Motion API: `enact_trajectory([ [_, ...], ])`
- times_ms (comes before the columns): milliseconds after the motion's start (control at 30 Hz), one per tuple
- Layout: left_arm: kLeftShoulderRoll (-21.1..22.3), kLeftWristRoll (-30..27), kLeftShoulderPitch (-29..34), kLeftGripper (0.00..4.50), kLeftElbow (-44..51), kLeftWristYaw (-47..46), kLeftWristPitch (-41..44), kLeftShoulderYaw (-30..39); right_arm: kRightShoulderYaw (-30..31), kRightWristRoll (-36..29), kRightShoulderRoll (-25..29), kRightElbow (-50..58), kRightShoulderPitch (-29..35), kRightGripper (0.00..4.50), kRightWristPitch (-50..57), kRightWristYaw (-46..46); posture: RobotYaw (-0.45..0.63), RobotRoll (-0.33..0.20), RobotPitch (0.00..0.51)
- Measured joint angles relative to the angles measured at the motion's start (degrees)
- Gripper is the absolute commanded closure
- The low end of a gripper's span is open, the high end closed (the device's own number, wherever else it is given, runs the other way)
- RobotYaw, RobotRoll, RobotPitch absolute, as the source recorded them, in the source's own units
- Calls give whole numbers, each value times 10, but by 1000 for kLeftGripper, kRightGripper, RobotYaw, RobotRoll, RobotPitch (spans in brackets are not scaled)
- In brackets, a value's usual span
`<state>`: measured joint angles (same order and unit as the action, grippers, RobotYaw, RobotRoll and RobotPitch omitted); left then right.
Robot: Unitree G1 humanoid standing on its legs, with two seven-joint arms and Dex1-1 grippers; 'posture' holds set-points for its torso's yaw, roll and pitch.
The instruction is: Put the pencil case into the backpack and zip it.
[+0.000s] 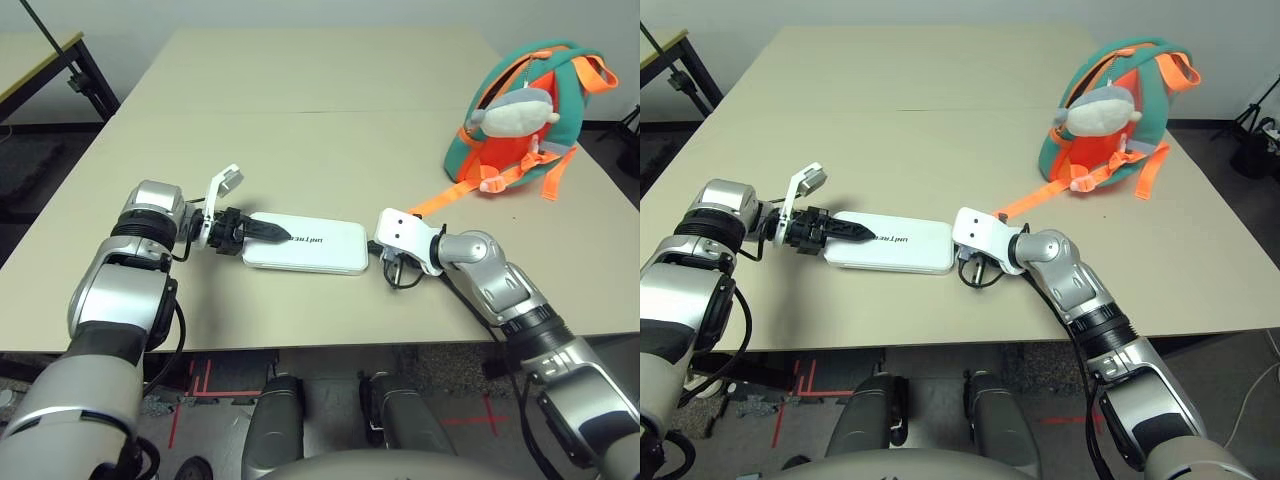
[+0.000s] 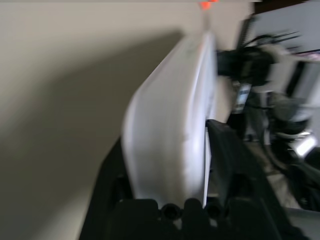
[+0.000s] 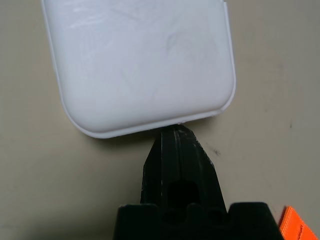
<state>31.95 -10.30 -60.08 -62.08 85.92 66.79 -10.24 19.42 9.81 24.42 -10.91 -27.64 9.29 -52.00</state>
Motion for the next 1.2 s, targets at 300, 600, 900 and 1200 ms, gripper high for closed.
enact_trajectory([
  [300, -5, -25, 0, 3190, 8, -20, 11, 37, -25, -27, 4, 35, 37, 3920, 22, 6, 54, 0, 93],
  [600, -12, -73, -4, 3194, 32, -168, -23, 163, -198, -120, 87, 68, 109, 513, 92, 46, 51, 0, 89],
  [900, -14, -134, -16, 3208, 159, -280, -54, 277, -421, -247, 156, 94, 129, 0, 197, 99, 36, 0, 81],
  [1200, -83, -191, 70, 3208, 292, -368, -88, 325, -493, -269, 191, -68, 16, 0, 163, 168, 53, 0, 84],
])
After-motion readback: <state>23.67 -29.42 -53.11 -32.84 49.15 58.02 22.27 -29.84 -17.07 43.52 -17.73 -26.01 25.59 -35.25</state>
